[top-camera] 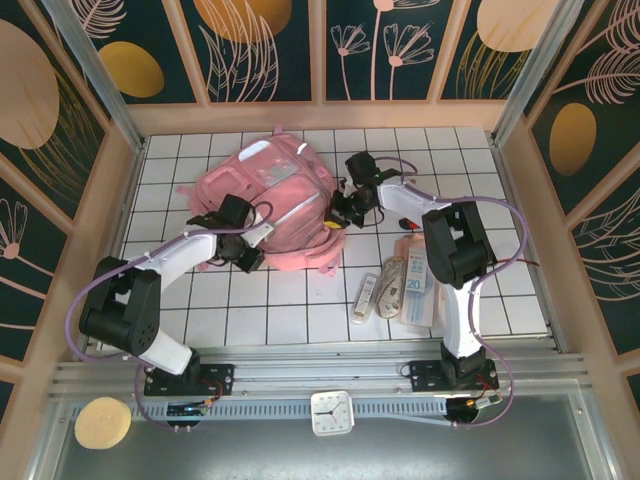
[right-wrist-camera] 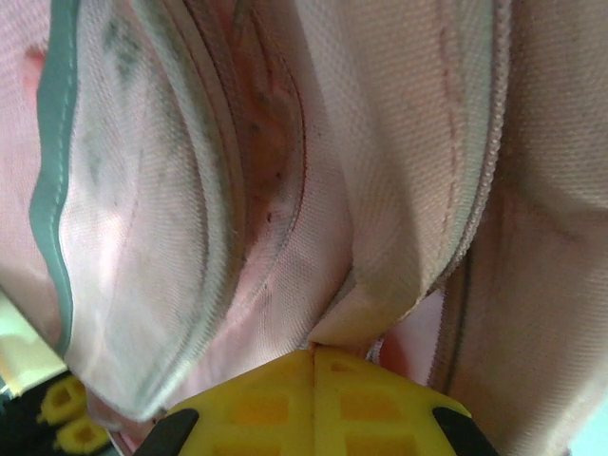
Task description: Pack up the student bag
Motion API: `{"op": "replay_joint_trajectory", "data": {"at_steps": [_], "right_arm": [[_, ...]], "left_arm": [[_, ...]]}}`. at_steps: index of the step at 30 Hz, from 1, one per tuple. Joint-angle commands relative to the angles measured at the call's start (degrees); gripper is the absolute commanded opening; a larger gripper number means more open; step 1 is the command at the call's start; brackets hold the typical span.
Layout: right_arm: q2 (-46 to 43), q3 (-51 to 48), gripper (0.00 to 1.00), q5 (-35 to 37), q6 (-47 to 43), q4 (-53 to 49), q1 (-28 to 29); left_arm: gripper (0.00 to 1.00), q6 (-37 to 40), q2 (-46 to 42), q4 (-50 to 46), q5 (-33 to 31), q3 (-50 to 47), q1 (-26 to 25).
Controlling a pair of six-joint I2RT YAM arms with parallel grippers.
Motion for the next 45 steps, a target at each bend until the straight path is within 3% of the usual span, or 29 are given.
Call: {"op": "replay_joint_trajectory", "data": {"at_steps": [1, 4, 5, 7, 8, 13, 19, 23, 31, 33, 34, 35, 36, 37, 43, 45], "right_arm": [[1.6, 3.3, 0.00, -1.4, 1.6, 1.5, 2.2], [2.2, 4.7, 0.04, -1.4, 0.6, -0.1, 2.3], [2.2, 5.2, 0.12, -0.6, -0.2, -1.5, 2.3], [0.8, 6.5, 0.39, 3.8, -2.6, -5.9, 2.3], [-0.2, 6.4, 0.45, 5.7, -3.3, -7.5, 1.9], [-1.3, 2.7, 0.49, 6.6, -4.7, -9.0, -1.5], [5.9, 10.0, 0.50, 10.6, -7.8, -16.0, -1.0], [8.4, 10.9, 0.48, 12.3, -8.4, -17.2, -0.7], [7.1, 6.4, 0.46, 22.5, -11.8, -18.2, -2.4], [8.4, 7.2, 0.42, 21.3, -11.5, -17.4, -2.2], [9.4, 8.1, 0.34, 20.1, -11.2, -16.7, -1.8], [10.1, 8.8, 0.23, 19.2, -10.8, -16.2, -1.5], [10.7, 9.7, 0.05, 17.9, -10.0, -15.4, -1.2], [10.5, 10.1, 0.00, 15.9, -9.0, -14.1, -0.9], [3.3, 8.6, 0.00, 4.1, 2.2, -1.7, 0.6], [3.1, 11.5, 0.00, 2.1, 4.0, -2.2, 0.9]], "left_arm": [[0.00, 1.8, 0.9, -5.3, 8.3, 3.3, -2.9], [0.01, 0.8, -0.3, -6.8, 9.4, 5.7, -2.9], [0.01, 0.5, -0.5, -7.2, 9.4, 6.2, -2.9], [0.01, 0.0, -0.3, -7.7, 10.4, 7.1, -2.9], [0.01, -0.3, -0.2, -7.8, 10.8, 7.3, -2.9], [0.00, -1.0, -0.6, -7.5, 9.5, 5.8, -2.9], [0.00, -1.6, -0.6, -6.0, 7.8, 3.9, -2.9], [0.00, -2.4, -0.8, -4.7, 7.0, 3.1, -2.9], [0.00, -2.4, -0.9, -4.4, 4.8, 0.4, -2.9], [0.00, -2.3, -1.0, -4.1, 4.4, 0.1, -2.9], [0.00, -2.4, -1.1, -4.1, 4.0, 0.0, -2.9], [0.00, -2.4, -1.2, -4.0, 3.8, -0.1, -2.9], [0.00, -2.4, -1.2, -3.9, 3.9, 0.0, -2.9], [0.01, -2.4, -1.2, -3.9, 4.2, 0.1, -2.9], [0.01, -7.5, -2.0, -2.7, 8.2, 4.0, -3.4], [0.02, -8.6, -2.0, -1.8, 8.1, 4.7, -3.7]]}}
